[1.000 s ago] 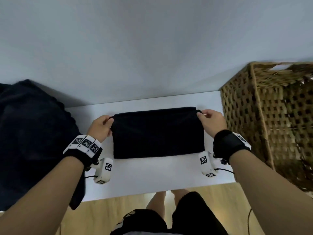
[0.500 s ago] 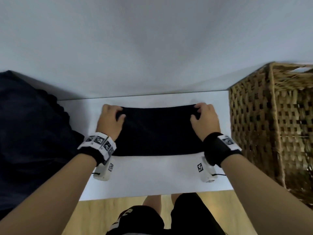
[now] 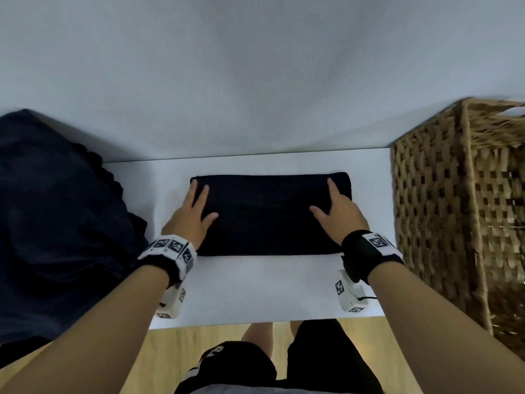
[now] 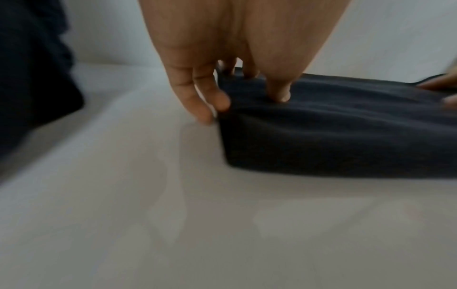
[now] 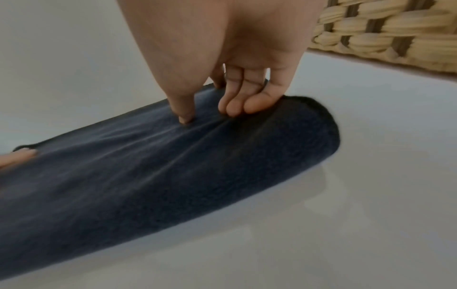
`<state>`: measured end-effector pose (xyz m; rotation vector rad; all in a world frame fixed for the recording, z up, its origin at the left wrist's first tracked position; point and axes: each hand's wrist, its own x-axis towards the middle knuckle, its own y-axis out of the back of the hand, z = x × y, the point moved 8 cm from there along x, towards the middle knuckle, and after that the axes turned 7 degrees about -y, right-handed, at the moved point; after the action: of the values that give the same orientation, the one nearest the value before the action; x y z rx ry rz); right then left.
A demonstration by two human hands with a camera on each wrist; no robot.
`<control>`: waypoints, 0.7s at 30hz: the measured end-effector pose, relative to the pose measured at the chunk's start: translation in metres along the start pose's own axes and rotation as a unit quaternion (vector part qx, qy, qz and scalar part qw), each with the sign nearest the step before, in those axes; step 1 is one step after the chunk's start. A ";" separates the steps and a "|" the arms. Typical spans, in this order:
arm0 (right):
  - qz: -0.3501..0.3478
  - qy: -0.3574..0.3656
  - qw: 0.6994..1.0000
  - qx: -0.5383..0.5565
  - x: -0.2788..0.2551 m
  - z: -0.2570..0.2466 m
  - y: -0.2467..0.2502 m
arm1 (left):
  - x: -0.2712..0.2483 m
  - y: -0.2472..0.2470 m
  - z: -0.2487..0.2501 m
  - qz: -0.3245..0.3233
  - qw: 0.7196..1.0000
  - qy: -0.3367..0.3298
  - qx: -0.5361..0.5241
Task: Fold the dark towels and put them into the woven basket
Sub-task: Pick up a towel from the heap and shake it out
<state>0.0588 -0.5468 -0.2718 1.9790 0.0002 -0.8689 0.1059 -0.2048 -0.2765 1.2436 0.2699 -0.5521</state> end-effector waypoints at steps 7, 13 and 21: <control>-0.030 -0.002 0.999 0.018 -0.011 -0.003 -0.011 | -0.025 0.016 -0.026 0.120 0.967 0.156 -0.159; -0.049 0.004 0.999 0.006 -0.051 -0.012 -0.043 | -0.044 -0.004 -0.039 0.030 0.929 0.247 -0.275; -0.082 0.043 0.991 0.095 -0.074 -0.025 -0.051 | -0.069 0.020 0.013 -0.020 0.951 0.125 -0.281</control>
<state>0.0009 -0.4741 -0.2607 2.2176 0.1350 -0.9164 0.0570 -0.1958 -0.2225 0.7498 0.6214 -0.3159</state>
